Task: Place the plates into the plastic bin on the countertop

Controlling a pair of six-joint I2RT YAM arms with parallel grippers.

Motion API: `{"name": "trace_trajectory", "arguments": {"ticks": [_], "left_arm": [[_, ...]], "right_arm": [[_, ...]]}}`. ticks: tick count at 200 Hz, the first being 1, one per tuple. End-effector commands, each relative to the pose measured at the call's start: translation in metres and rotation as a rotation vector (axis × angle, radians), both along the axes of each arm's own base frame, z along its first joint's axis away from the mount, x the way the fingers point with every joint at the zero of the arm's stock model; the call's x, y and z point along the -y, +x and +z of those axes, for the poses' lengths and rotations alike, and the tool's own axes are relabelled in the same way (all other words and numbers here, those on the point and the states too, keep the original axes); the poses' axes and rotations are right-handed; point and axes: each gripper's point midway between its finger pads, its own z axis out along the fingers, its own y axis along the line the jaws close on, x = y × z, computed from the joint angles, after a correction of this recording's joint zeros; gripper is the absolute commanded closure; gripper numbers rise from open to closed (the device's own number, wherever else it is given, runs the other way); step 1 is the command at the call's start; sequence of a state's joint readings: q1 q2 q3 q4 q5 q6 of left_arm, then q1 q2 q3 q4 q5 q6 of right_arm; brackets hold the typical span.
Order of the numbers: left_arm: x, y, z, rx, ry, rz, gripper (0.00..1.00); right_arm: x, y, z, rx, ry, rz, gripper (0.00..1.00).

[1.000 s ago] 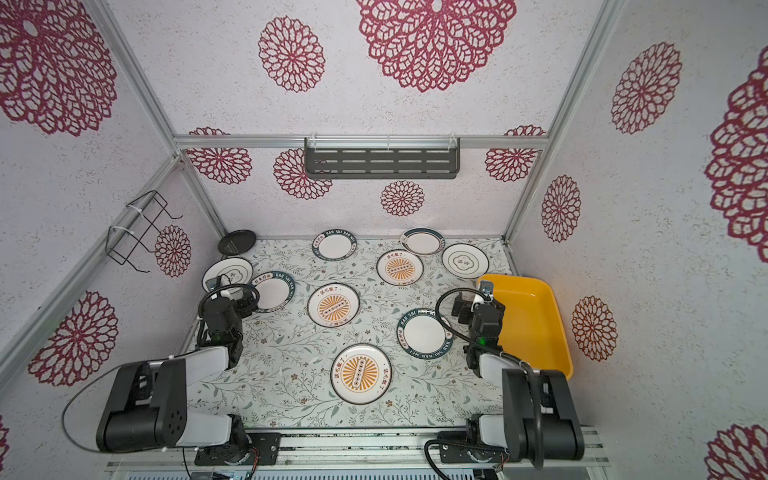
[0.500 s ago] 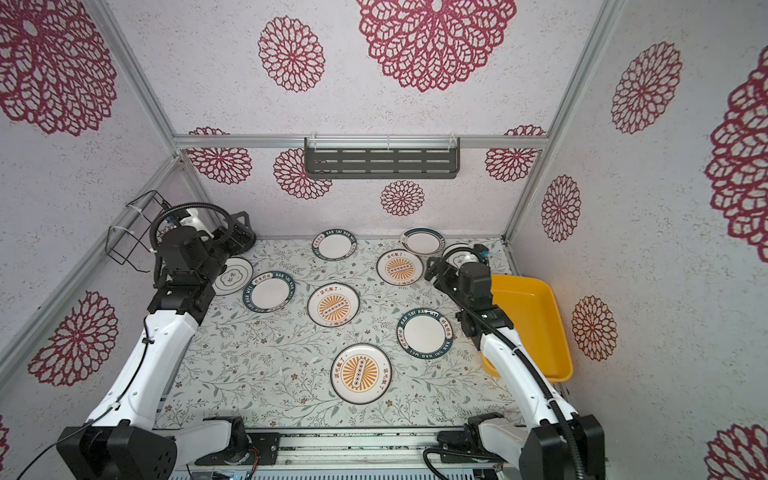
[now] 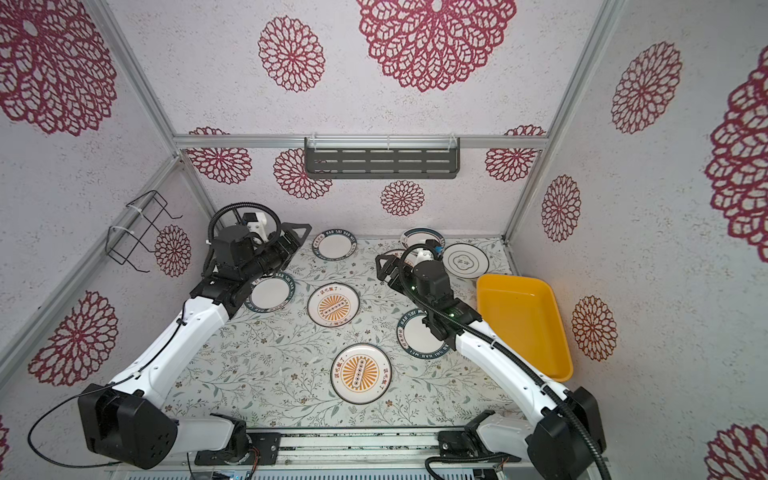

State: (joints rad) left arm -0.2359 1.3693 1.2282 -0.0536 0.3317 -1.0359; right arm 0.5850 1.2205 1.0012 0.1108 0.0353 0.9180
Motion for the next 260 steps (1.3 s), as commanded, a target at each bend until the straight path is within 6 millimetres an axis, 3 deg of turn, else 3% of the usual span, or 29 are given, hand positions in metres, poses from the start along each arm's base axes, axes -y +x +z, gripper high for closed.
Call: {"name": "trace_trajectory", "arguments": {"ticks": [1, 29, 59, 94, 131, 178, 202, 260], "left_arm": [[0.019, 0.002, 0.016, 0.055, -0.063, -0.151, 0.03], [0.018, 0.012, 0.008, 0.021, 0.015, -0.143, 0.03], [0.042, 0.021, -0.012, -0.027, 0.039, -0.281, 0.03], [0.078, 0.009, -0.046, -0.075, 0.19, -0.464, 0.03], [0.118, -0.011, -0.069, -0.093, 0.331, -0.661, 0.03], [0.142, -0.019, -0.097, -0.153, 0.361, -0.727, 0.03], [0.149, -0.021, -0.104, -0.171, 0.361, -0.733, 0.03], [0.156, -0.017, -0.103, -0.18, 0.348, -0.722, 0.03]], "right_arm": [[0.005, 0.003, 0.021, 0.067, 0.077, -0.001, 0.01], [0.041, 0.012, -0.023, -0.08, 0.028, -0.169, 0.01], [0.069, 0.006, -0.077, -0.245, -0.071, -0.246, 0.01], [0.099, -0.024, -0.124, -0.409, -0.202, -0.294, 0.01], [0.119, -0.059, -0.17, -0.526, -0.155, -0.273, 0.01], [0.157, -0.101, -0.209, -0.669, -0.16, -0.382, 0.01], [0.164, -0.115, -0.222, -0.716, -0.159, -0.395, 0.03], [0.154, -0.103, -0.247, -0.669, -0.047, -0.316, 0.08]]}}
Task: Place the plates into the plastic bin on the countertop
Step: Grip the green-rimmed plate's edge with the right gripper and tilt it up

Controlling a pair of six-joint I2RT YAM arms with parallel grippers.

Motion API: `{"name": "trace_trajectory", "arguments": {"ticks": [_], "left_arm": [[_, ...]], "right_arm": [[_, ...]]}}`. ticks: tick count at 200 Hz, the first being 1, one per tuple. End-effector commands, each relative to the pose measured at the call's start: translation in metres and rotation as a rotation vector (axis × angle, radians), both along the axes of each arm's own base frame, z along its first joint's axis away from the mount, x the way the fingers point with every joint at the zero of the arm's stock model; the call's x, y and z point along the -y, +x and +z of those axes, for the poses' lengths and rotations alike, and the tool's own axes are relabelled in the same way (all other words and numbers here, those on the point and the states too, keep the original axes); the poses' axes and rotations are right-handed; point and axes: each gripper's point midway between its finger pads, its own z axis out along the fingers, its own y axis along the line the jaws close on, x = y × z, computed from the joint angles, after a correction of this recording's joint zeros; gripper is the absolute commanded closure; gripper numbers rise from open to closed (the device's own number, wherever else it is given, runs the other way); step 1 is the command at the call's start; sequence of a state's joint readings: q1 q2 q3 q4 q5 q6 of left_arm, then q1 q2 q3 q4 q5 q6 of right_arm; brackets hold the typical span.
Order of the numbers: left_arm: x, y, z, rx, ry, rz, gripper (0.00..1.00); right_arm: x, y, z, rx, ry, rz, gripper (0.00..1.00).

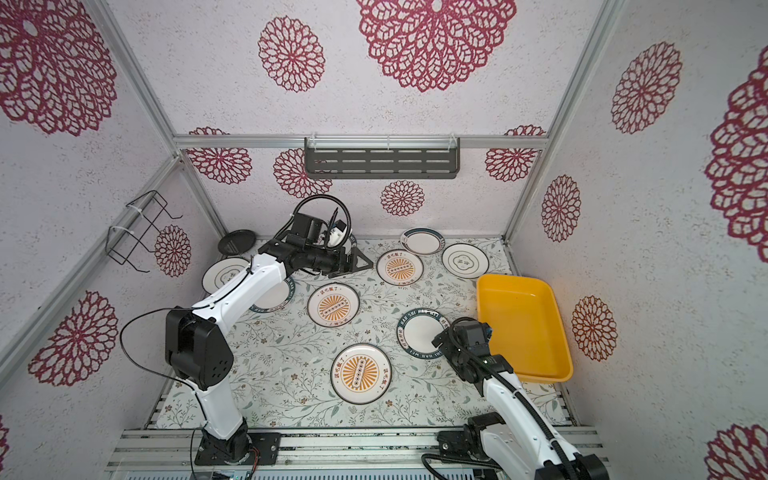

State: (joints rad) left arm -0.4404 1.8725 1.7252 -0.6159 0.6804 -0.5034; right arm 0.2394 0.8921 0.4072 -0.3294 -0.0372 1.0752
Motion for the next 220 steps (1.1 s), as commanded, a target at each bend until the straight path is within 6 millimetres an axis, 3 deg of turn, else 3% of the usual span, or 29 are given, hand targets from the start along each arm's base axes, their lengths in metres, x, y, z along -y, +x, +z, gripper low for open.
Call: {"name": "trace_trajectory", "arguments": {"ticks": [1, 24, 67, 175, 220], "left_arm": [[0.006, 0.001, 0.003, 0.012, -0.002, -0.005, 0.03], [0.006, -0.001, 0.002, 0.003, -0.002, -0.003, 0.03], [0.006, -0.002, 0.0, -0.006, 0.0, 0.004, 0.03], [0.003, -0.007, 0.0, -0.012, 0.003, -0.015, 0.03], [-0.004, -0.007, -0.001, -0.013, 0.015, -0.01, 0.03]], "right_arm": [[-0.009, 0.013, 0.004, 0.062, 0.075, 0.016, 0.08], [-0.011, 0.015, -0.004, 0.064, 0.092, 0.036, 0.12], [-0.012, 0.013, -0.022, 0.04, 0.138, 0.031, 0.28], [-0.018, 0.021, -0.048, 0.046, 0.212, 0.008, 0.62], [-0.023, 0.021, -0.06, -0.007, 0.215, 0.035, 0.86]]}}
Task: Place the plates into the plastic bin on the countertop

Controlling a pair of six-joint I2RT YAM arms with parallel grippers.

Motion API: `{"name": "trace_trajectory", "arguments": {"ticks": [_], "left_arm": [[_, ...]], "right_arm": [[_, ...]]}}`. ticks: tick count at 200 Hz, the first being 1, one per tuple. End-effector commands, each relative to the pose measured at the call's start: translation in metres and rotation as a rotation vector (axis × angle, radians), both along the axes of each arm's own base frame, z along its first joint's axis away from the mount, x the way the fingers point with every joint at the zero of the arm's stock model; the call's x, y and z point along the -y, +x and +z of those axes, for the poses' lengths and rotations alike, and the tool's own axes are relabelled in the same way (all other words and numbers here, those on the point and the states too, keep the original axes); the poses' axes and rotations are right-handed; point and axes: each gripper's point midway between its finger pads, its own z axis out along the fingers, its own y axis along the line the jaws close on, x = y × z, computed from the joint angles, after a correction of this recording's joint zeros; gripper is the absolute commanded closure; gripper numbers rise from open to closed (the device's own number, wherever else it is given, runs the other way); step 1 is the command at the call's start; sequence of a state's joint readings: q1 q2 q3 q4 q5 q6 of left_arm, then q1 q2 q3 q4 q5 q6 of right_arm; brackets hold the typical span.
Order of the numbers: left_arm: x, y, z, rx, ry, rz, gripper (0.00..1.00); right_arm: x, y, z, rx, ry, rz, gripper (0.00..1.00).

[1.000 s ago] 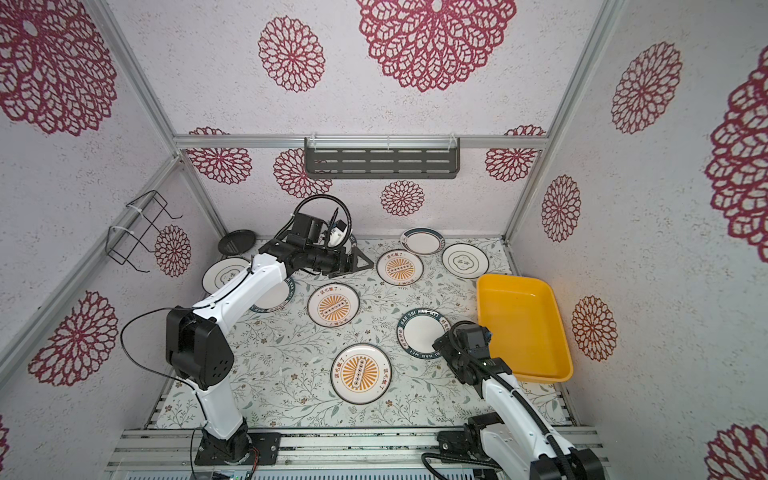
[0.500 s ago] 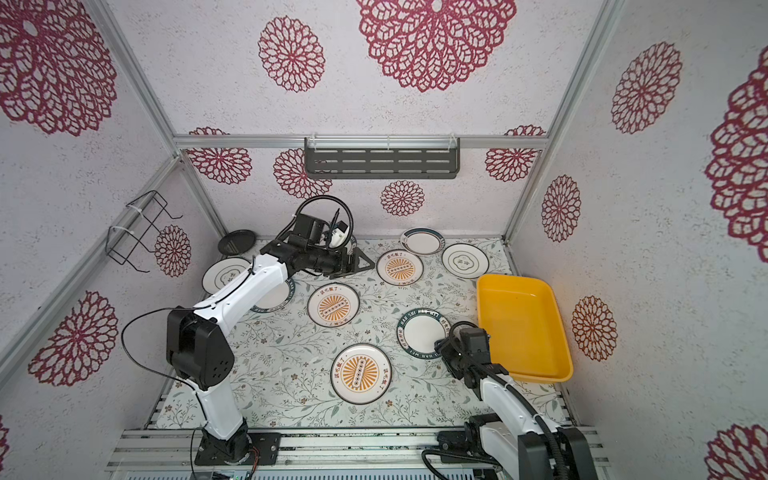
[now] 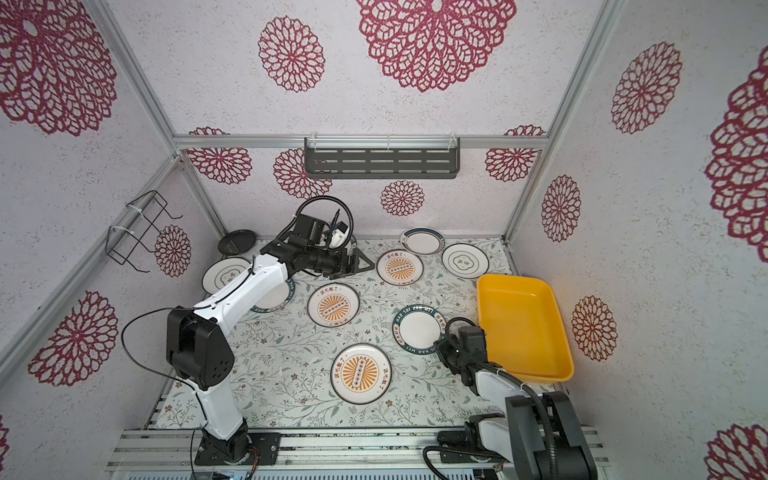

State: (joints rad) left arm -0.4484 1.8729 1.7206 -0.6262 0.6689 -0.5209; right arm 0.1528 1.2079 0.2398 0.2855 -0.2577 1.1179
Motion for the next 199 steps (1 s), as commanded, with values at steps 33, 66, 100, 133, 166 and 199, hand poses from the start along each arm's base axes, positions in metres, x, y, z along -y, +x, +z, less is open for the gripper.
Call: {"name": "trace_trajectory", "arguments": {"ticks": [33, 66, 100, 133, 166, 199], "left_arm": [[-0.012, -0.003, 0.003, 0.007, 0.008, -0.014, 0.03], [-0.017, 0.001, 0.001, 0.002, 0.004, -0.005, 0.03], [-0.02, 0.007, -0.001, -0.002, 0.002, 0.003, 0.03], [-0.018, 0.011, -0.007, -0.029, -0.009, -0.005, 0.02], [-0.011, 0.018, -0.026, -0.101, -0.003, -0.021, 0.02], [-0.006, 0.029, -0.031, -0.118, -0.014, -0.018, 0.03]], "right_arm": [[-0.003, -0.004, -0.014, -0.079, 0.0, 0.02, 0.95], [-0.003, 0.009, 0.001, -0.047, -0.013, 0.024, 1.0], [-0.005, 0.026, 0.03, 0.007, -0.011, 0.022, 1.0], [-0.008, 0.049, 0.078, 0.121, -0.011, 0.036, 1.0], [-0.015, 0.076, 0.134, 0.231, -0.03, 0.08, 1.0], [-0.029, 0.095, 0.179, 0.326, 0.003, 0.142, 1.0]]}}
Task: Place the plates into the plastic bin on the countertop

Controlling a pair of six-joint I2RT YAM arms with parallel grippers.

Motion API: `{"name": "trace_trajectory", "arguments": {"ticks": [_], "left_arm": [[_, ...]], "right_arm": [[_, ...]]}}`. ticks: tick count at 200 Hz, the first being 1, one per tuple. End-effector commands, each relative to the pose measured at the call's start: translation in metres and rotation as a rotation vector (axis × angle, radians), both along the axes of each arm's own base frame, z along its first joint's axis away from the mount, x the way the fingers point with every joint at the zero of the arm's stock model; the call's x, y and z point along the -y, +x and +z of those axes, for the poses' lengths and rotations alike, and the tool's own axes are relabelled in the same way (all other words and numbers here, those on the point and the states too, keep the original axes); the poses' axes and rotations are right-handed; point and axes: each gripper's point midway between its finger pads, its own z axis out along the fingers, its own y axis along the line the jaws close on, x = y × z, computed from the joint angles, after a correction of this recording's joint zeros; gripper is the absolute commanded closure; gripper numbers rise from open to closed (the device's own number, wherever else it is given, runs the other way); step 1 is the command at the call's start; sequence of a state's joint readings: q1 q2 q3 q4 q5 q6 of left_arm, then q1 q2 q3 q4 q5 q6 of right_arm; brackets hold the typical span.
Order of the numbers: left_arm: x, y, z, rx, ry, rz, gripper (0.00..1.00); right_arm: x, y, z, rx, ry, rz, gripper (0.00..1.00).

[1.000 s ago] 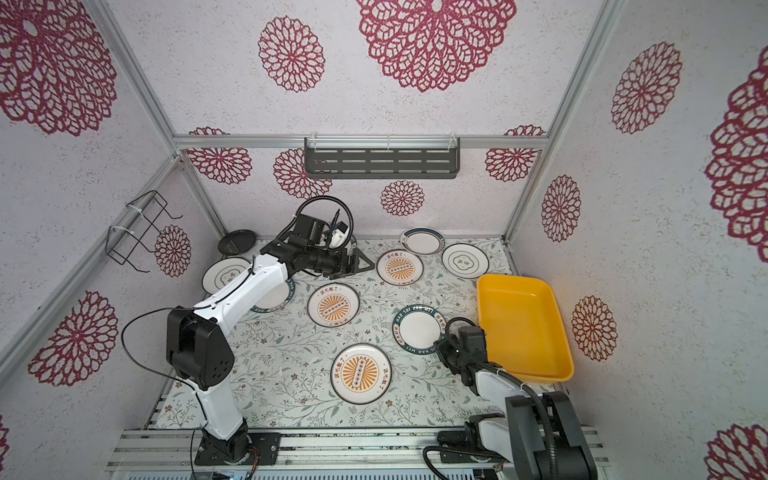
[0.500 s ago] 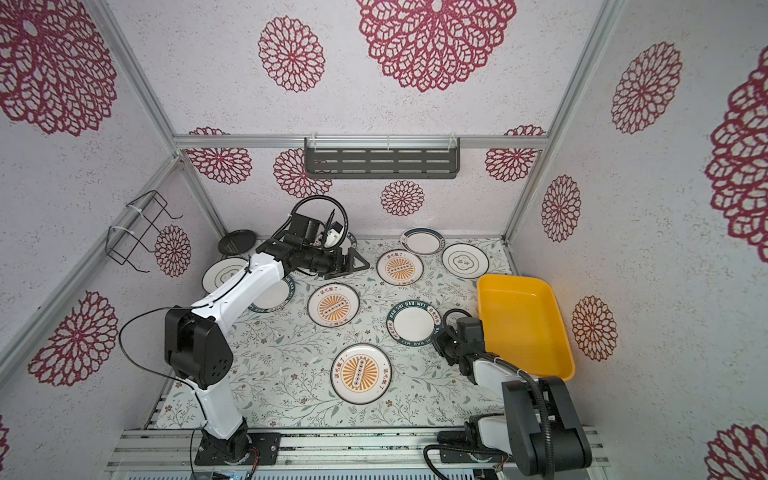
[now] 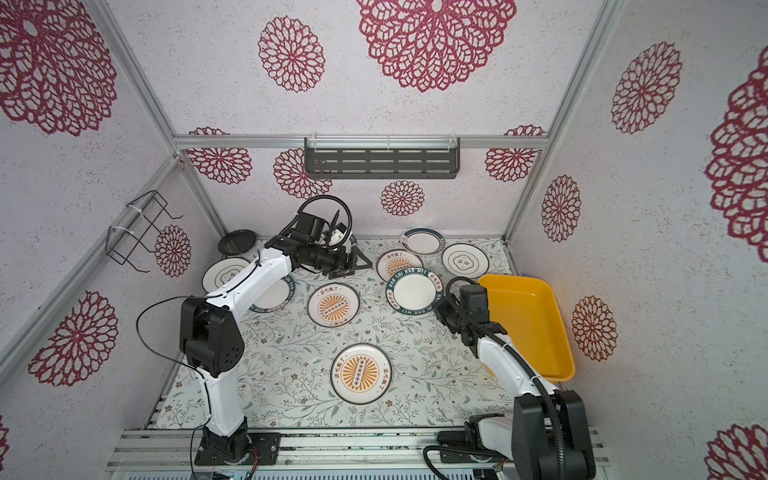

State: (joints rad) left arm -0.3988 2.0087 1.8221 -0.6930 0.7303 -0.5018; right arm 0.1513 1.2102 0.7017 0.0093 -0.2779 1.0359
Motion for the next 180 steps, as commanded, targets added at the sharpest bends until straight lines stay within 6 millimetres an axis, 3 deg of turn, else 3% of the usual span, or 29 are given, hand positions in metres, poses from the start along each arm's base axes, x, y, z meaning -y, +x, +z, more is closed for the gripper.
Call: {"name": "trace_trajectory", "arguments": {"ticks": [1, 33, 87, 138, 180], "left_arm": [[0.002, 0.004, -0.001, -0.025, -0.02, -0.014, 0.03], [0.011, 0.014, -0.001, -0.04, -0.057, -0.017, 0.09], [0.02, 0.025, 0.006, -0.039, -0.129, -0.004, 0.21], [0.021, 0.032, 0.005, -0.035, -0.135, 0.02, 0.24], [0.025, 0.037, 0.006, -0.047, -0.166, 0.031, 0.45]], "right_arm": [[-0.014, 0.014, 0.045, 0.118, 0.016, 0.081, 1.0], [-0.028, 0.022, 0.073, 0.187, 0.053, 0.144, 1.0], [-0.044, 0.031, 0.08, 0.198, 0.076, 0.191, 1.0], [-0.047, 0.036, 0.087, 0.211, 0.094, 0.19, 1.0], [-0.049, 0.037, 0.089, 0.217, 0.109, 0.195, 1.0]]}}
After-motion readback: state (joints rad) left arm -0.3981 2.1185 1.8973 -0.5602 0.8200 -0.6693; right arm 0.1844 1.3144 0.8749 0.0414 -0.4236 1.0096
